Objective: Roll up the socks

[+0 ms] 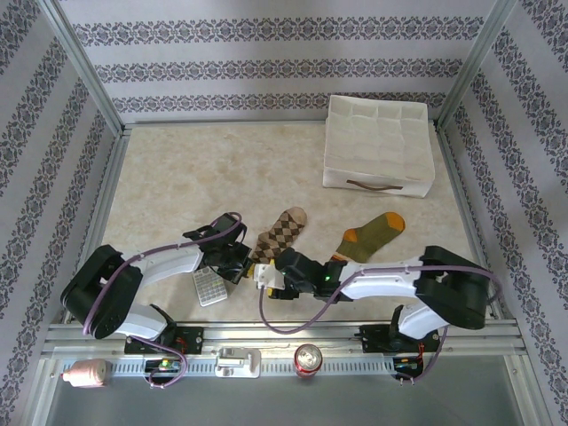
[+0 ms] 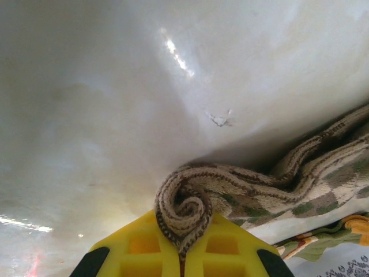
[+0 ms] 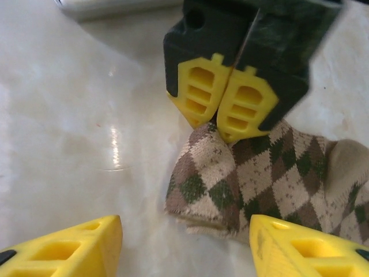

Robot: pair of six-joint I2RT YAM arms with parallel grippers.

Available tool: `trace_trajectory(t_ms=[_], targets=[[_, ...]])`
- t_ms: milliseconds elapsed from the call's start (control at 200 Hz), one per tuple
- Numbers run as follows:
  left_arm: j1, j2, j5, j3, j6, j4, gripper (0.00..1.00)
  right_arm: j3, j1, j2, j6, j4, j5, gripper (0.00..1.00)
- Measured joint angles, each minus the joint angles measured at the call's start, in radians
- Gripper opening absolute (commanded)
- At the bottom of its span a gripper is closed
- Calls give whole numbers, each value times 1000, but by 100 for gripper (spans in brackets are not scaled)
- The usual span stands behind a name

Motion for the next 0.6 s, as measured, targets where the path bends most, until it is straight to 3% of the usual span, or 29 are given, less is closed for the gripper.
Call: trace_trajectory(t_ms=[155,300,535,600], targets=[[0,16,11,14,1,-6,0,66,13,99,-79,12,71,48],[6,20,19,16,1,-6,0,101,15,158,-117,23,98,22],[21,13,3,16,2,-6,0,131,10,192,-70,12,106,0],[25,6,-4,14,5,-6,13,138,0,195,-46,7,89,0]])
